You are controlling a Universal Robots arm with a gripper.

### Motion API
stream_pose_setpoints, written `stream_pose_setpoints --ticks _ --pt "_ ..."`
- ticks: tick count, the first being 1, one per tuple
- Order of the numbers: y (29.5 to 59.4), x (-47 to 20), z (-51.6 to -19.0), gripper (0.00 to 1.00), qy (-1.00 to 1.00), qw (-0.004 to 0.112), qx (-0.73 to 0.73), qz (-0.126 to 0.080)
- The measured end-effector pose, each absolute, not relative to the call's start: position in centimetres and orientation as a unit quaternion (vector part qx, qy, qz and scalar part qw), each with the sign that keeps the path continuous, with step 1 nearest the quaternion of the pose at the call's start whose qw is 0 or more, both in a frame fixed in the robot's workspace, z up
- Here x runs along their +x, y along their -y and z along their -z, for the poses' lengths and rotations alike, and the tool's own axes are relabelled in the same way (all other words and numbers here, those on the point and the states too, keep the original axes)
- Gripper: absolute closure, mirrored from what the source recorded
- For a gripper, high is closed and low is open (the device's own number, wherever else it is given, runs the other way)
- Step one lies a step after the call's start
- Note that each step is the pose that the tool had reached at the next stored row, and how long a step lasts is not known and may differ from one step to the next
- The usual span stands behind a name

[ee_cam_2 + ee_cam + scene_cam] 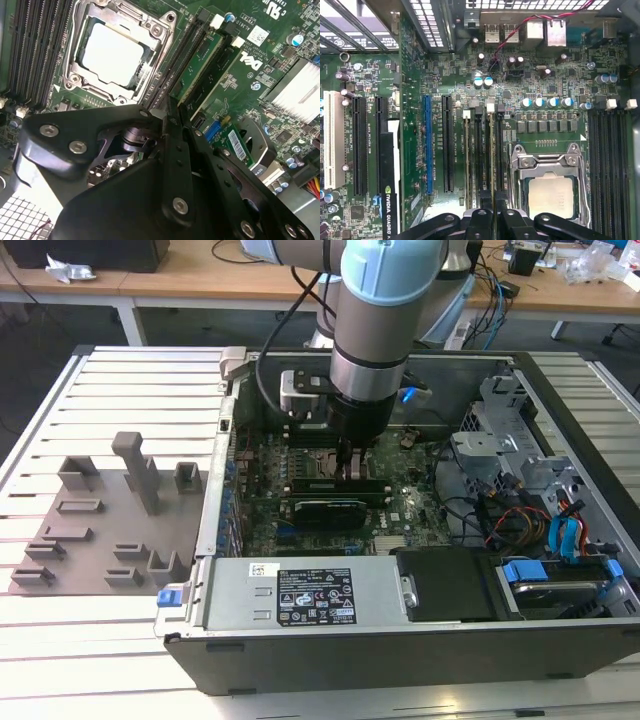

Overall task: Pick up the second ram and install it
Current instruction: 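Insert the second ram into the second slot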

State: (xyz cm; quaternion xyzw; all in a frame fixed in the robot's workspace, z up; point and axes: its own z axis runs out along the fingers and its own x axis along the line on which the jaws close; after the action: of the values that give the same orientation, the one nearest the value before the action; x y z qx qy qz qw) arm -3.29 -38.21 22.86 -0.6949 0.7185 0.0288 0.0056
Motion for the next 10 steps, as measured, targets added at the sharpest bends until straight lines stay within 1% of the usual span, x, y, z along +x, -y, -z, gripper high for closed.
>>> stream_pose_setpoints --ticks 10 --pt "38.19 -2.86 -22.69 0.87 -0.718 0.006 -0.695 -0.029"
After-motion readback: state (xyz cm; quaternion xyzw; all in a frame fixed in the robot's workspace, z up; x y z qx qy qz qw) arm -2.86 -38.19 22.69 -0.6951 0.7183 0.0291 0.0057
